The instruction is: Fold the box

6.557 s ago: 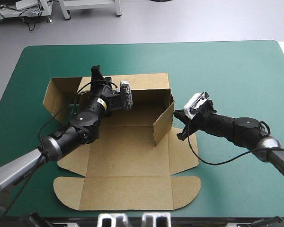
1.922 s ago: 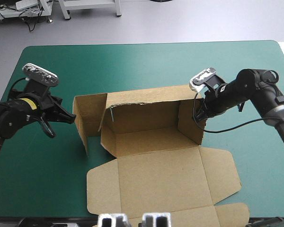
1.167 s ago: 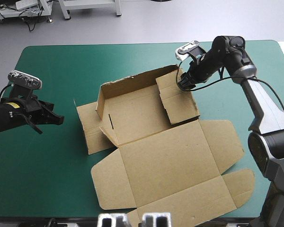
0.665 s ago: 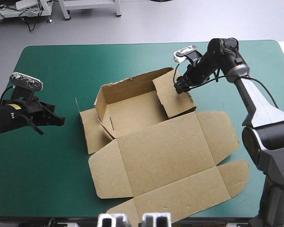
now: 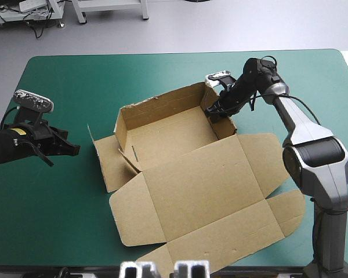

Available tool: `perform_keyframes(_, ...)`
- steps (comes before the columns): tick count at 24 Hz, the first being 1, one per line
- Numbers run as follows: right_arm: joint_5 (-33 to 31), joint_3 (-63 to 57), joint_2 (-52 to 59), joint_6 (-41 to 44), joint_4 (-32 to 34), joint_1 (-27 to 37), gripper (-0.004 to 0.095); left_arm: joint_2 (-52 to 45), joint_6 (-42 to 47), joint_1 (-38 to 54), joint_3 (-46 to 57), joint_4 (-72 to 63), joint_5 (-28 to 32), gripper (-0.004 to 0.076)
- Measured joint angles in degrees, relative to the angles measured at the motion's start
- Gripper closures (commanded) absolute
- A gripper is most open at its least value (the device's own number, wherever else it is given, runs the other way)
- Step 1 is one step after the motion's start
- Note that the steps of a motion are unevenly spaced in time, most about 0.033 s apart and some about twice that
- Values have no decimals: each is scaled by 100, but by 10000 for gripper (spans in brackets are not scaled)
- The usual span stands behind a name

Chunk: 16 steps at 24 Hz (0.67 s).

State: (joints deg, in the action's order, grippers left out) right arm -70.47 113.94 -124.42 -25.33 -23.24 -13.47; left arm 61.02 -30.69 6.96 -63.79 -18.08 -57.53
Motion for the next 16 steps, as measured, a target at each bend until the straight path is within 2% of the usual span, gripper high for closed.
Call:
perform_keyframes(3, -7, 168, 76, -73, -300, 110, 933, 0, 78, 0, 0, 0, 26, 712)
perform_keyframes(5, -7, 190, 358, -283, -730, 370, 933, 0, 250, 0, 0, 60, 195, 712)
perform_keyframes(8, -13, 197, 1199, -538, -1453, 1076, 933, 0, 651, 77, 57, 242, 749, 711)
perform_keyframes(10, -13, 210, 1539, -614, -1664, 1411, 933, 16, 717, 213, 154, 97, 1088, 711)
perform_keyframes(12, -13, 224, 1876, -668, -1885, 1690, 933, 91, 577, 420, 252, -259, 1288, 711)
perform_keyframes(16, -55, 248, 2319, -766, -2357, 2081, 932, 520, -328, 852, 436, -1666, 1376, 711)
